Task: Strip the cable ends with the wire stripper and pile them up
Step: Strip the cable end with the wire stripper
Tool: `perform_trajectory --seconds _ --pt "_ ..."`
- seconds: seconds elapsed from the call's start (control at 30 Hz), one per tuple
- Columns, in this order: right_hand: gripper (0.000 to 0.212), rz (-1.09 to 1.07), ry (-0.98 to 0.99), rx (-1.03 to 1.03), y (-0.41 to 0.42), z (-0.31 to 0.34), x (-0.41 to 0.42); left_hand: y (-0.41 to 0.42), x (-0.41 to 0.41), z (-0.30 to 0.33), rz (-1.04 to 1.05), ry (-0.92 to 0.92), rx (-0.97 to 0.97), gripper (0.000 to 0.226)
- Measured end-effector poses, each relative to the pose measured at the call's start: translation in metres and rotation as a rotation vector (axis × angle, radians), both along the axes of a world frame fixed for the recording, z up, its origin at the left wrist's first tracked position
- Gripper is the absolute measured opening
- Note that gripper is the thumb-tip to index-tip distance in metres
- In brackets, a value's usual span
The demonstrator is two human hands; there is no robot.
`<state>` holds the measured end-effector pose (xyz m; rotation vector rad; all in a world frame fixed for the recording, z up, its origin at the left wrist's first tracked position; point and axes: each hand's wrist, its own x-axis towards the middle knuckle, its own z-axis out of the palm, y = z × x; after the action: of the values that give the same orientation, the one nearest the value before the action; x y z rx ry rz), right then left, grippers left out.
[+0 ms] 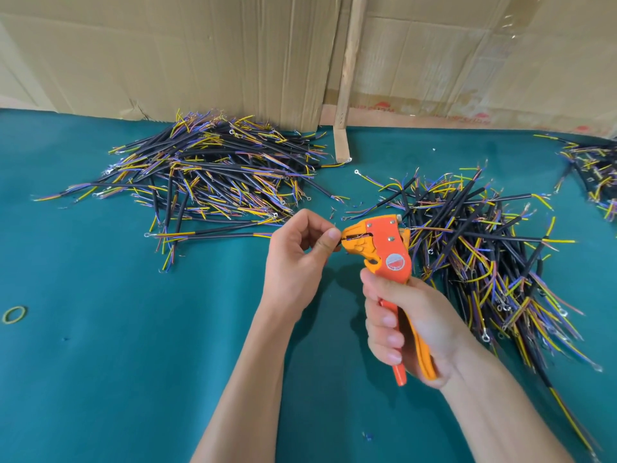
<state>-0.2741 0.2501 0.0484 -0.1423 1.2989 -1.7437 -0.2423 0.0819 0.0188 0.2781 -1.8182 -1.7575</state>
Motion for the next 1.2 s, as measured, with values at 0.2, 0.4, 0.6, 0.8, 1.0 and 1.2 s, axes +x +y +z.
perform_trajectory --seconds 0.2,0.4,0.6,0.8,1.0,1.2 --pt "0.027 0.048 -0.058 -0.132 0.000 0.002 0.000 -0.002 0.002 0.001 0.020 0.005 0.081 0.012" --pt "0.047 0.023 0.002 -0.259 0.010 0.001 -0.011 0.003 -0.001 -0.001 0.080 -0.066 0.076 0.014" --pt "0.043 0.061 0.061 -0.248 0.017 0.002 -0.017 0.004 -0.001 -0.001 0.126 -0.068 -0.010 0.026" --pt "0.039 0.068 0.082 -0.166 0.005 0.001 -0.006 0.007 -0.002 0.001 0.144 -0.076 -0.083 0.023" --pt "0.050 -0.018 0.081 -0.098 0.003 -0.002 -0.006 0.010 -0.001 0.002 0.196 -0.075 -0.115 0.021" --pt "0.046 -0.227 0.166 -0.181 0.000 -0.004 -0.013 0.016 0.000 0.005 0.167 -0.102 -0.191 0.019"
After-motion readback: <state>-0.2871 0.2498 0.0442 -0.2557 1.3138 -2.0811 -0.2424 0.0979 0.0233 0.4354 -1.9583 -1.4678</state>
